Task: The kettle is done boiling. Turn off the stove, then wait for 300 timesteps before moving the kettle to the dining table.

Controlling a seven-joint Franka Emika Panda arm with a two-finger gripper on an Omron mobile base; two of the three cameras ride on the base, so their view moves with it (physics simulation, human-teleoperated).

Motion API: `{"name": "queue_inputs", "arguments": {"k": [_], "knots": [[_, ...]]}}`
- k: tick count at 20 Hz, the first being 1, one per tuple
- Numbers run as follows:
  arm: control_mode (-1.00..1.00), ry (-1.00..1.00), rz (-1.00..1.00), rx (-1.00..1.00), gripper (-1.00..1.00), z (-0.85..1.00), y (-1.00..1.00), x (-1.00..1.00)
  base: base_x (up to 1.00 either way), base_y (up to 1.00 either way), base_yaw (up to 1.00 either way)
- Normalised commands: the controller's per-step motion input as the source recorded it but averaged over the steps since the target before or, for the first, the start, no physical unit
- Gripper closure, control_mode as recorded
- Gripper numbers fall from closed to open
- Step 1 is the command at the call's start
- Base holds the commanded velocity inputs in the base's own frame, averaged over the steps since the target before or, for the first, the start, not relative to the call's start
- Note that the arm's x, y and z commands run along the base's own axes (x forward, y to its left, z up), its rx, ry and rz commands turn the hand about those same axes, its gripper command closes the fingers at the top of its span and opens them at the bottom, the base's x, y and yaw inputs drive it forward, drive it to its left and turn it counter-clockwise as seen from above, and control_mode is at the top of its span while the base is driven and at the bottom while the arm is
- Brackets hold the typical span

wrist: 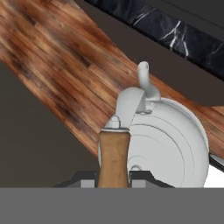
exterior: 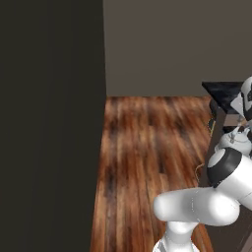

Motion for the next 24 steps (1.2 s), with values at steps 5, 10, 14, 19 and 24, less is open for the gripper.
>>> {"name": "queue_inputs", "arguments": {"k": [5,10,14,19,24], "knots": [[1.00,0.00,0.00,0.00,1.00,0.00,0.00,0.00,0.34,0.43,-0.16],[1.00,0.00,0.00,0.00,1.00,0.00,0.00,0.00,0.39,0.35,-0.17],[1.00,0.00,0.00,0.00,1.00,0.00,0.00,0.00,0.45,0.36,-0.18],[1.00,0.00,0.00,0.00,1.00,0.00,0.00,0.00,0.48,0.32,-0.17],[1.00,0.00,0.00,0.00,1.00,0.00,0.00,0.00,0.48,0.37,-0.17]]}}
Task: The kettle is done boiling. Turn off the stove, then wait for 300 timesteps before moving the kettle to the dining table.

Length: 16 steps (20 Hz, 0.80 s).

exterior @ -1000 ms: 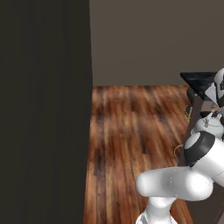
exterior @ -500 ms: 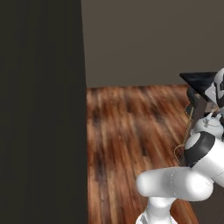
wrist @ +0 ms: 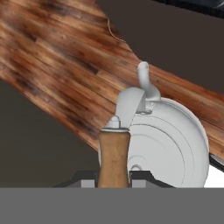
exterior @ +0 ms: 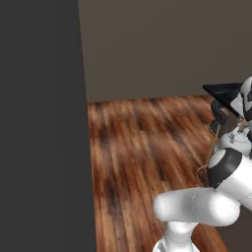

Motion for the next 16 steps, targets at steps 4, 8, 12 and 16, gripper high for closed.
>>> {"name": "queue_inputs", "arguments": {"k": [4,8,12,16], "knots": [[1.00,0.00,0.00,0.00,1.00,0.00,0.00,0.00,0.48,0.35,-0.17],[1.00,0.00,0.00,0.00,1.00,0.00,0.00,0.00,0.45,0.39,-0.17],[1.00,0.00,0.00,0.00,1.00,0.00,0.00,0.00,0.43,0.42,-0.17],[1.00,0.00,0.00,0.00,1.00,0.00,0.00,0.00,0.48,0.42,-0.16]]}}
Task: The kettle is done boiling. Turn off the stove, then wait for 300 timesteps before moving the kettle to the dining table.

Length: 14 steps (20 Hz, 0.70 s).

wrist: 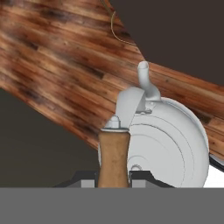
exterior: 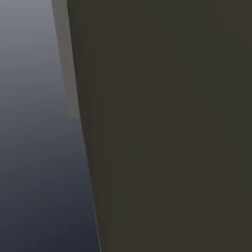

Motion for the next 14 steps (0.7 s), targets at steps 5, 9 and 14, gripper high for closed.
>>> {"name": "queue_inputs", "arguments": {"k": [5,9,14], "knots": [[1.00,0.00,0.00,0.00,1.00,0.00,0.00,0.00,0.50,0.47,-0.16],[1.00,0.00,0.00,0.00,1.00,0.00,0.00,0.00,0.55,0.42,-0.15],[1.00,0.00,0.00,0.00,1.00,0.00,0.00,0.00,0.70,0.14,-0.27]]}}
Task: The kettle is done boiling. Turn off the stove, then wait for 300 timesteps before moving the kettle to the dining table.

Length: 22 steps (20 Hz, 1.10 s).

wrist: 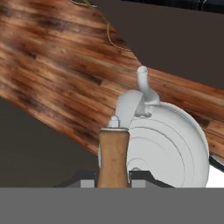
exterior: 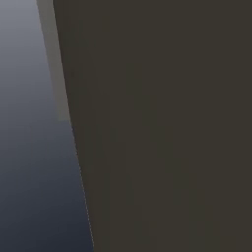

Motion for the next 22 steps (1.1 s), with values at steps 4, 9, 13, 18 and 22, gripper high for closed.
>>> {"name": "queue_inputs", "arguments": {"k": [4,9,13,18,22], "knots": [[1.00,0.00,0.00,0.00,1.00,0.00,0.00,0.00,0.59,-0.01,-0.36],[1.00,0.00,0.00,0.00,1.00,0.00,0.00,0.00,0.45,-0.01,-0.35],[1.00,0.00,0.00,0.00,1.00,0.00,0.00,0.00,0.37,0.00,-0.30],[1.00,0.00,0.00,0.00,1.00,0.00,0.00,0.00,0.40,0.13,-0.26],[1.00,0.00,0.00,0.00,1.00,0.00,0.00,0.00,0.55,0.14,-0.28]]}}
